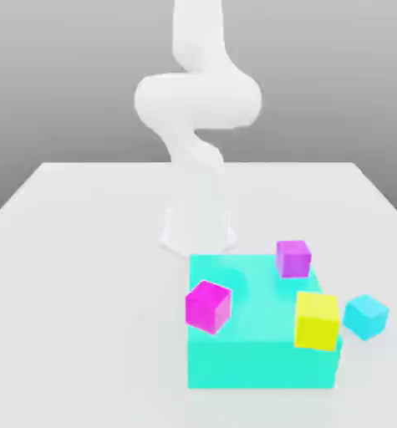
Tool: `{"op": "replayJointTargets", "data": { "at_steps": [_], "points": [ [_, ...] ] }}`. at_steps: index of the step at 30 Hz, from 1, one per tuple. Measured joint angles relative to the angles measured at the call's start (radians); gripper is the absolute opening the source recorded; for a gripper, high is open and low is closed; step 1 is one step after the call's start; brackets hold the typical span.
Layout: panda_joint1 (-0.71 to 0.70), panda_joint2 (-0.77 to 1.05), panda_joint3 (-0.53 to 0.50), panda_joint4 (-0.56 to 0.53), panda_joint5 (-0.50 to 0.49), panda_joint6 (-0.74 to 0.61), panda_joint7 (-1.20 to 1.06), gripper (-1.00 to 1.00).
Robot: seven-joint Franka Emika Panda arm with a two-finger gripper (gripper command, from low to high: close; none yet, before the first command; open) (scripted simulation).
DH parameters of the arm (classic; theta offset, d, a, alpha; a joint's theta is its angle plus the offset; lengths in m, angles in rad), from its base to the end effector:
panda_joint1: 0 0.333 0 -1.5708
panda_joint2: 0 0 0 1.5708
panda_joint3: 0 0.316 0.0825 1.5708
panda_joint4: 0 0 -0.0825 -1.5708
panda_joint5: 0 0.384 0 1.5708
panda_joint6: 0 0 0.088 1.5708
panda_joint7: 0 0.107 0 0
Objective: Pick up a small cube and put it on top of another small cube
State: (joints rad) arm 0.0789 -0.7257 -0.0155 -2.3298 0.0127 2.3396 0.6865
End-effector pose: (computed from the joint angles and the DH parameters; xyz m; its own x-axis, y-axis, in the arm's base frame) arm 0.3750 0.0220 0.6735 0.6154 -0.6058 0.5042 -0.4179 -0.7932 -0.4429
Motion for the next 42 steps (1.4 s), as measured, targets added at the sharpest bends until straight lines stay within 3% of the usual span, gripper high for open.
{"op": "replayJointTargets", "data": {
  "at_steps": [11, 20, 28, 34, 35, 42],
  "points": [
    [0.313, 0.331, -0.026, -0.132, 0.072, 0.174, -0.514, 0.00],
    [0.503, 0.596, 0.022, -0.238, 0.101, 0.315, -0.907, 0.00],
    [0.634, 0.826, 0.083, -0.333, -0.015, 0.445, -1.153, 0.00],
    [0.661, 1.037, 0.054, -0.308, -0.081, 0.610, -1.142, 0.00],
    [0.664, 1.061, 0.051, -0.304, -0.084, 0.630, -1.139, -1.00],
    [0.664, 1.061, 0.051, -0.304, -0.086, 0.627, -1.138, -1.00]
  ]
}}
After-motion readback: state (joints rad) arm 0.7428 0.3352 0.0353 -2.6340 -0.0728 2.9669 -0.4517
